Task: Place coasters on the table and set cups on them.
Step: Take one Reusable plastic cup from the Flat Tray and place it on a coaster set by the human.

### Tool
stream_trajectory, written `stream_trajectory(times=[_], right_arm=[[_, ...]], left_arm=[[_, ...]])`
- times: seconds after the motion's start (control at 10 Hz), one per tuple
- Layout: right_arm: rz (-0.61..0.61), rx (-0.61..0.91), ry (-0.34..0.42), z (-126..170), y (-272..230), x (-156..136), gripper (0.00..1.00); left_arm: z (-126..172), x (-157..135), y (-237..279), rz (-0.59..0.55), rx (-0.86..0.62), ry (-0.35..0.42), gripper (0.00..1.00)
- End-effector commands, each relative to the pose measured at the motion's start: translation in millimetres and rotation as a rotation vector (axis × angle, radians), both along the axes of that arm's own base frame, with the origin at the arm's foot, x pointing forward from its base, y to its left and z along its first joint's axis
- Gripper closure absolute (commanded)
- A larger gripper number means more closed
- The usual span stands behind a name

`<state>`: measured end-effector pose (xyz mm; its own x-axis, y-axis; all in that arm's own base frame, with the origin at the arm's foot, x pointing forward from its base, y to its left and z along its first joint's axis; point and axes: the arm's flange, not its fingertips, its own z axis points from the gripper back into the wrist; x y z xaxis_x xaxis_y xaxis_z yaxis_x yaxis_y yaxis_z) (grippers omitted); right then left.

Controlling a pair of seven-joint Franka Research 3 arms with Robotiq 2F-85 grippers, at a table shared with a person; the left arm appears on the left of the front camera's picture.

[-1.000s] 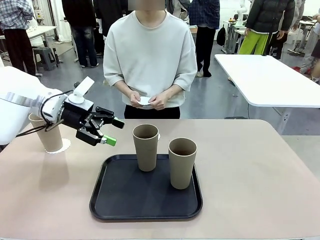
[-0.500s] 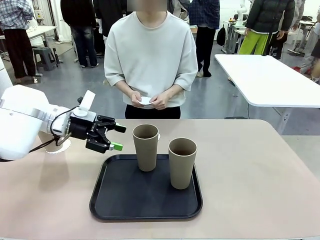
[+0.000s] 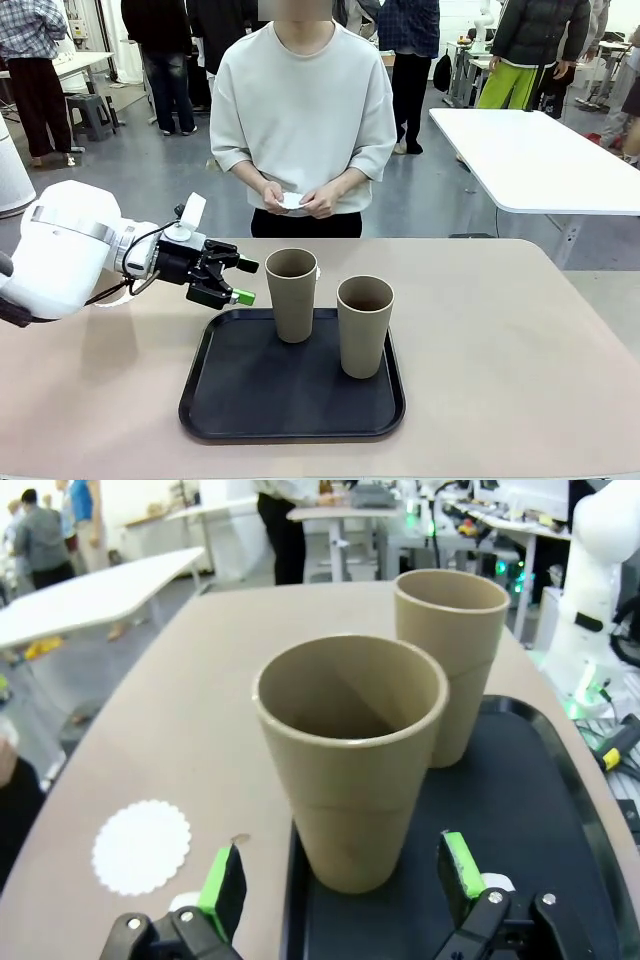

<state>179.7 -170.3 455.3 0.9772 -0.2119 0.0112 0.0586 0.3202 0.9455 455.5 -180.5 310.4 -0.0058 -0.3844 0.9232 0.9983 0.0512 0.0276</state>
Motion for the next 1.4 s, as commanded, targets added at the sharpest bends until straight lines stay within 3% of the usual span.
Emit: stream_trajectory(times=[0.0,0.5,1.2,1.3], right_arm=[[0.003,0.009,-0.011,0.1,0.1,-0.6,0.00],[0.003,0.009,-0.011,0.1,0.1,-0.6,0.00],[0.003,0.009,-0.011,0.1,0.1,-0.6,0.00],[0.003,0.009,-0.011,0.1,0.1,-0.6,0.00]], left_arm=[[-10.9,22.3,-3.4,0.000,-0.039,0.031,0.00],[-32.9,22.5,-5.1,-0.130,-0.070,0.117,0.00],[-37.3,16.0,-9.5,-0.122,-0.073,0.109,0.00],[-43.6,25.6,-9.9,-0.170,0.012,0.117,0.00]])
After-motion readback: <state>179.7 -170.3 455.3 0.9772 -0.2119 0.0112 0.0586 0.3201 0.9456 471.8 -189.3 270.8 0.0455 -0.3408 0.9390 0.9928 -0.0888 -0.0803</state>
